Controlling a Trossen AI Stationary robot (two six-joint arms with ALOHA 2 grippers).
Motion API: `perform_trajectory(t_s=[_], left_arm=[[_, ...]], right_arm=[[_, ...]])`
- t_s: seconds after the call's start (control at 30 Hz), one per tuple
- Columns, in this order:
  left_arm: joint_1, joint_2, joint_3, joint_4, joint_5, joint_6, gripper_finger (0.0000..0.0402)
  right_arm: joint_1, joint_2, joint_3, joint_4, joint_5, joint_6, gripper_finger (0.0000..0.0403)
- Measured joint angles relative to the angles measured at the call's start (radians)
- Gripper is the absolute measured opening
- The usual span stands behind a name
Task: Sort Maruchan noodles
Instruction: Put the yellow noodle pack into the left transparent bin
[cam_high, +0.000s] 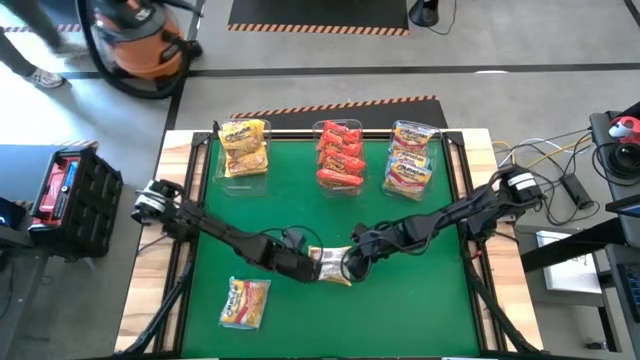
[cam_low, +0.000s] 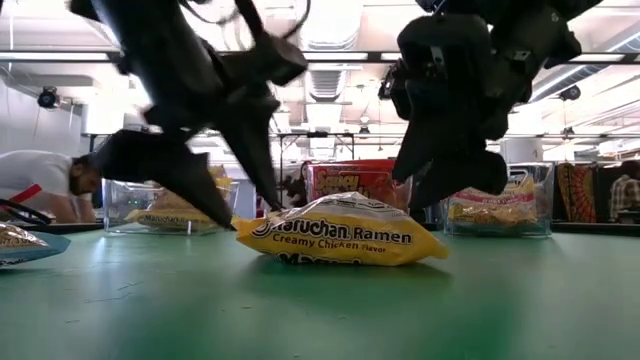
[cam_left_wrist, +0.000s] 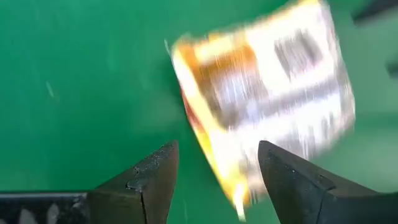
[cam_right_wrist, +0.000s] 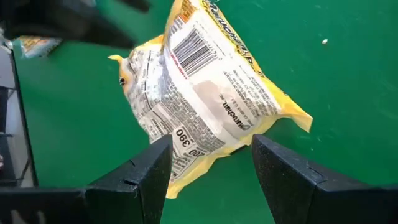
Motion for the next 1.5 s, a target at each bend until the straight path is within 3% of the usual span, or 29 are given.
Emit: perform_trajectory(t_s=[0.27, 0.47, 1.13, 1.5], left_arm=[[-0.118, -0.008, 0.001, -0.035, -0.001, -0.211, 0.0206], [-0.131, 0.029, 0.0, -0.028, -0.002, -0.33, 0.0206], [-0.112, 0.057, -0.001, 0.116, -0.129, -0.33, 0.0206], [-0.103, 0.057, -0.001, 0.16, -0.142, -0.309, 0.0206]], right_arm=[[-0.003, 0.025, 0.0, 0.018, 0.002, -0.049, 0.0207], [-0.018, 0.023, 0.0, 0.098, 0.004, -0.138, 0.0207], [-0.073, 0.14, 0.005, 0.149, 0.027, -0.198, 0.0207], [-0.096, 0.156, 0.003, 0.157, 0.02, -0.224, 0.0208]])
